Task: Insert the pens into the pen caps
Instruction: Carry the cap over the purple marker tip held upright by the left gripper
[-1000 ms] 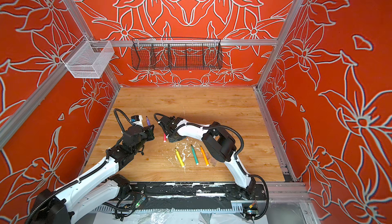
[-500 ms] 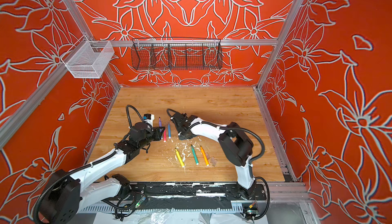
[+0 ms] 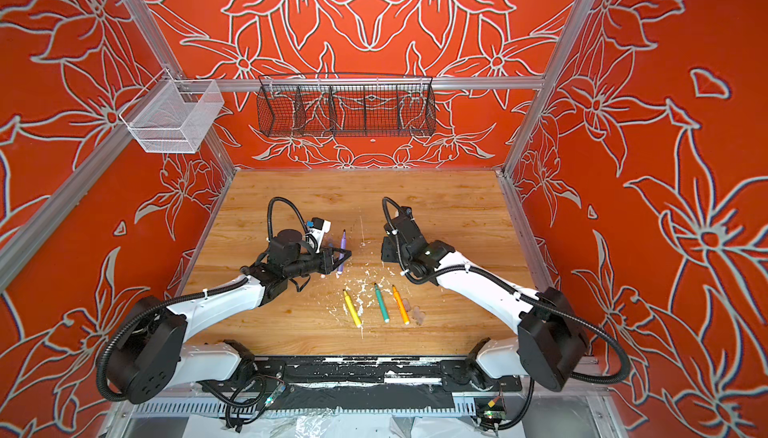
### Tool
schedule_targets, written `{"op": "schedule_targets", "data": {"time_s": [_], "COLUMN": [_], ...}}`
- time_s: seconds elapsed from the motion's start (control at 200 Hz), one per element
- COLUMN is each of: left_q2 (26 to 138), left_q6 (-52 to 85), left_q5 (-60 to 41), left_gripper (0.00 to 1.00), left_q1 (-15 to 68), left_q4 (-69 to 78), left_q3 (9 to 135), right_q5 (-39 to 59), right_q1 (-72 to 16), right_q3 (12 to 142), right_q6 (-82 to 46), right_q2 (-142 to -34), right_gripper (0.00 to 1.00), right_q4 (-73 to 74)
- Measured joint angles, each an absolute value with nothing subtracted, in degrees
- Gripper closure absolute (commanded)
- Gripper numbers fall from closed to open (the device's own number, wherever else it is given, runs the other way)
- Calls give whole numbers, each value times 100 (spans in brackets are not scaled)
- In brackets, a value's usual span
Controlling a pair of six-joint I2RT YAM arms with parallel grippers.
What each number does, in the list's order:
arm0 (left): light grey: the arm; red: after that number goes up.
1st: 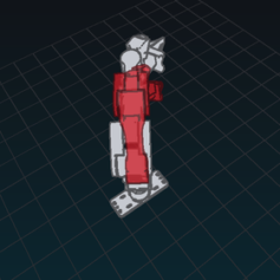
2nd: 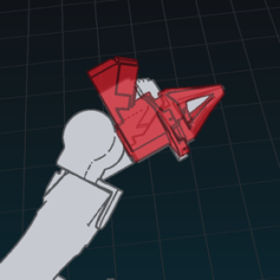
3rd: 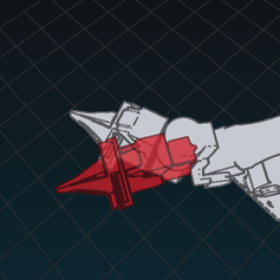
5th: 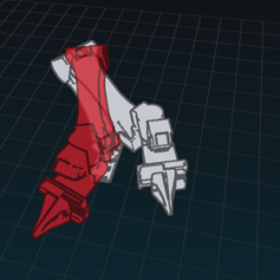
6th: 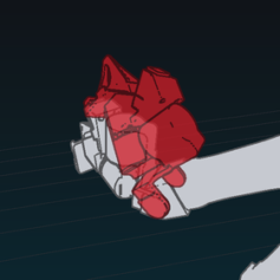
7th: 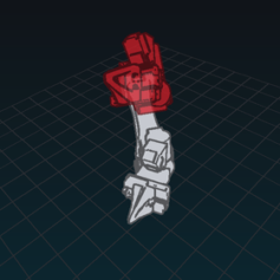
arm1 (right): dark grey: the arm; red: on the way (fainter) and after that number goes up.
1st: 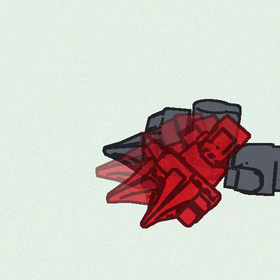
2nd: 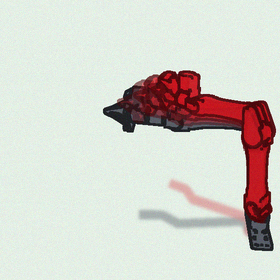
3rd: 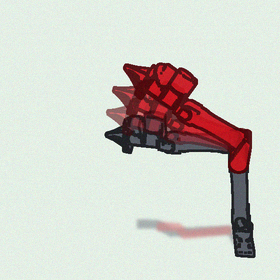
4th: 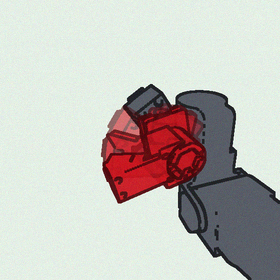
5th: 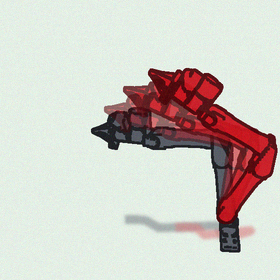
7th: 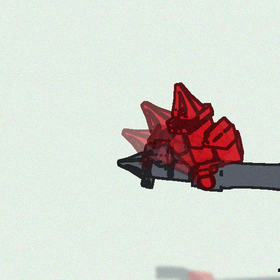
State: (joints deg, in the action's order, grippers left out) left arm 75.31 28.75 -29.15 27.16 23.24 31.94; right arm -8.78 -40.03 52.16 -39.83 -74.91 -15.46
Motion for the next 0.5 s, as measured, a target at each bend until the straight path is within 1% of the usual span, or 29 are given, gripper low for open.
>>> {"op": "schedule_targets", "data": {"time_s": [0.085, 0.235, 0.35, 0.495], "left_q2": [7559, 7642, 7728, 7828], "left_q6": [2786, 2460, 2287, 2202], "left_q5": [-2936, -2786, -2657, -2626], "left_gripper": [100, 100, 100, 100], "left_q1": [2974, 3524, 3861, 3983], "left_q4": [2272, 2108, 2012, 1925], "left_q3": [3295, 3642, 3822, 3859], "right_q5": [-871, -722, -519, -220], "right_q1": [-3909, -3736, -3671, -3651], "right_q3": [4910, 4458, 4064, 3579], "right_q6": [-3992, -4073, -4128, -4233], "right_q2": [-7057, -6453, -6211, -6095], "right_gripper": [100, 100, 100, 100], "right_q4": [-1236, -526, 56, 880]}}
